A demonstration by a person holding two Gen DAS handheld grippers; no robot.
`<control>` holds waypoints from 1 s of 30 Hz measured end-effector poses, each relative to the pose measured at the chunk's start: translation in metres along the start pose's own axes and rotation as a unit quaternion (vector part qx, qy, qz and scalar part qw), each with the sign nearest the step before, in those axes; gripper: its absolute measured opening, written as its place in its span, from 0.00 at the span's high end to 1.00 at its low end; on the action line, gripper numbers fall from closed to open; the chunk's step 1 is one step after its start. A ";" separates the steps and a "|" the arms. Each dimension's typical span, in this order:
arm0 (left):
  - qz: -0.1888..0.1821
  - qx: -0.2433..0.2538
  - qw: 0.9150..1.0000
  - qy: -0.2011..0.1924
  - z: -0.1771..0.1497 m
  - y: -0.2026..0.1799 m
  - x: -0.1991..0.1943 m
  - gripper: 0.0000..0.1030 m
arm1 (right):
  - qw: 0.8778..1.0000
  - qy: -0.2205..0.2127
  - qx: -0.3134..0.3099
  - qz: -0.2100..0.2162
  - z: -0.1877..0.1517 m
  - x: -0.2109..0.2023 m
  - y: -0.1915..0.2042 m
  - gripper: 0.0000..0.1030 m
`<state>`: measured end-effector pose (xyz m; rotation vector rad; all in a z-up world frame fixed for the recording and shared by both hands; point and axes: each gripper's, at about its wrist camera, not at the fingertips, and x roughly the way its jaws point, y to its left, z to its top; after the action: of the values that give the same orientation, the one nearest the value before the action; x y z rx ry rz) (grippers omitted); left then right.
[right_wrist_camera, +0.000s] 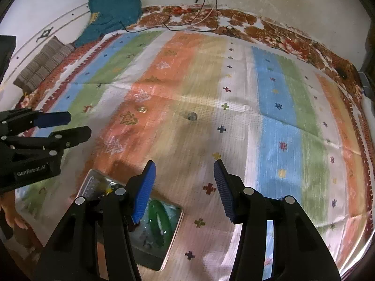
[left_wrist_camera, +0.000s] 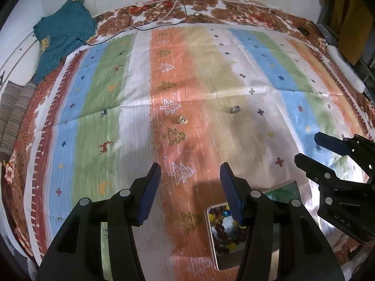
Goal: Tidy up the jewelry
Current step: 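Move both open grippers back to the gold charm and silver ring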
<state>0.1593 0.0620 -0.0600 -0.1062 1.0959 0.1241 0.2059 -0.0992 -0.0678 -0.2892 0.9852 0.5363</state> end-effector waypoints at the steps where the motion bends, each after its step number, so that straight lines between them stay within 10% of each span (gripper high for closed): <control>1: 0.001 0.000 1.000 0.001 0.002 0.001 0.003 0.49 | 1.000 0.002 0.002 0.000 0.002 0.002 -0.001 0.50; 30: 0.018 0.003 0.999 0.041 0.044 0.007 0.066 0.52 | 0.999 0.042 0.013 0.003 0.038 0.074 -0.012 0.50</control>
<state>0.2269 0.0789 -0.0984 -0.0875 1.1805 0.1493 0.2721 -0.0694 -0.1104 -0.2887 1.0735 0.5194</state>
